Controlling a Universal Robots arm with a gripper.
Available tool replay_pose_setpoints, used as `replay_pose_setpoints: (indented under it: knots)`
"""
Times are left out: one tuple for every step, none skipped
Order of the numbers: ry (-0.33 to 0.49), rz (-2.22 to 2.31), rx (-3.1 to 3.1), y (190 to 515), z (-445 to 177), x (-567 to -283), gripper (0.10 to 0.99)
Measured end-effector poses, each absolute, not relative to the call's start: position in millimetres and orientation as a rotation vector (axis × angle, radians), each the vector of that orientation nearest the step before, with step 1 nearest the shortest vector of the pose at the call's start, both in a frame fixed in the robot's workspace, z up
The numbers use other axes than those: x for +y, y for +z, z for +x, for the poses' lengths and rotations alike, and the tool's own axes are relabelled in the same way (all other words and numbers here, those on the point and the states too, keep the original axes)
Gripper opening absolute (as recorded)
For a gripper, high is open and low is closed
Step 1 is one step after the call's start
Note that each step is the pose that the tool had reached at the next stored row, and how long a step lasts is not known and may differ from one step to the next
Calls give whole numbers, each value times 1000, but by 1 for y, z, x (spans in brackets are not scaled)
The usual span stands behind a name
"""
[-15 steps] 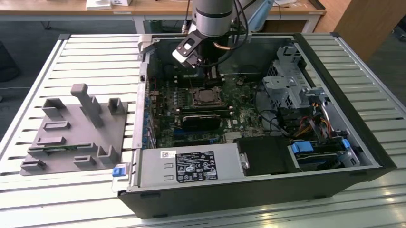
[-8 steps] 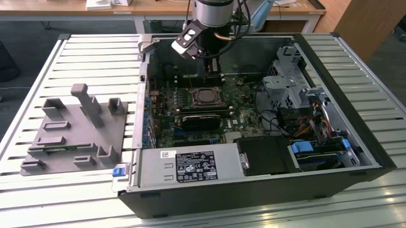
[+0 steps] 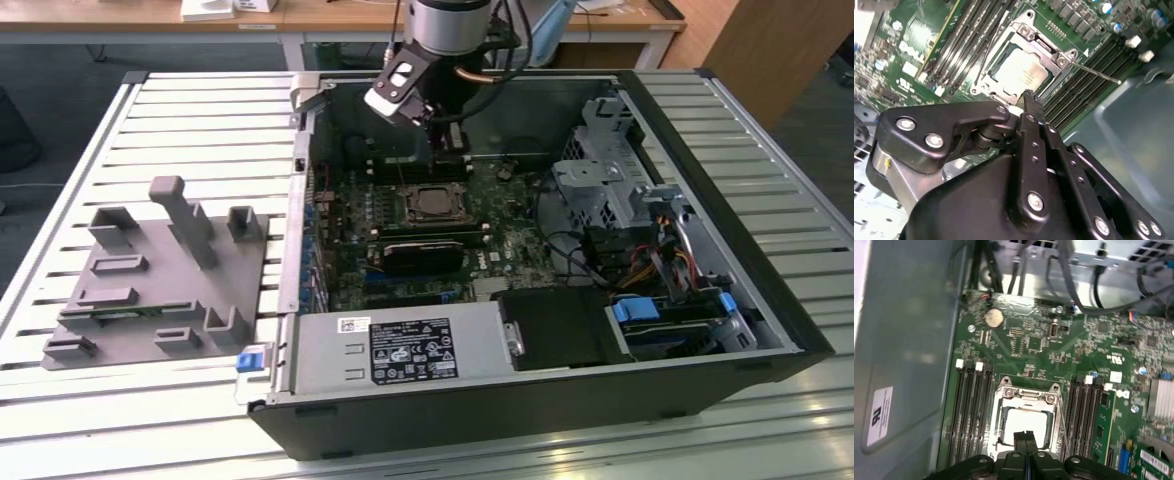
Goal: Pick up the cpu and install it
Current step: 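Install the first cpu locking lever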
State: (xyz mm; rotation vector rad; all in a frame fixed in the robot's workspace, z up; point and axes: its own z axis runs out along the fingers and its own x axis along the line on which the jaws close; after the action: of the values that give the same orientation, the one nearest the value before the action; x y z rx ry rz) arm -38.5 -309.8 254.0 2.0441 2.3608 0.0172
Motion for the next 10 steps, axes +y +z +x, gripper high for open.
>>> replay_pose_setpoints:
  knots:
    - [17,2023,2379,254,-39,-310,106]
    - [18,2001,2397,254,-38,-310,106]
    - [18,1979,2416,253,-38,-310,106]
    - [18,1957,2434,253,-38,-310,106]
    - [18,1937,2450,253,-38,-310,106]
    - [18,1916,2467,253,-38,-310,106]
    - [18,1893,2484,252,-38,-310,106]
    - [18,1871,2501,252,-38,-310,106]
    - [18,1849,2518,252,-38,-310,106]
    - [18,1826,2535,252,-39,-310,106]
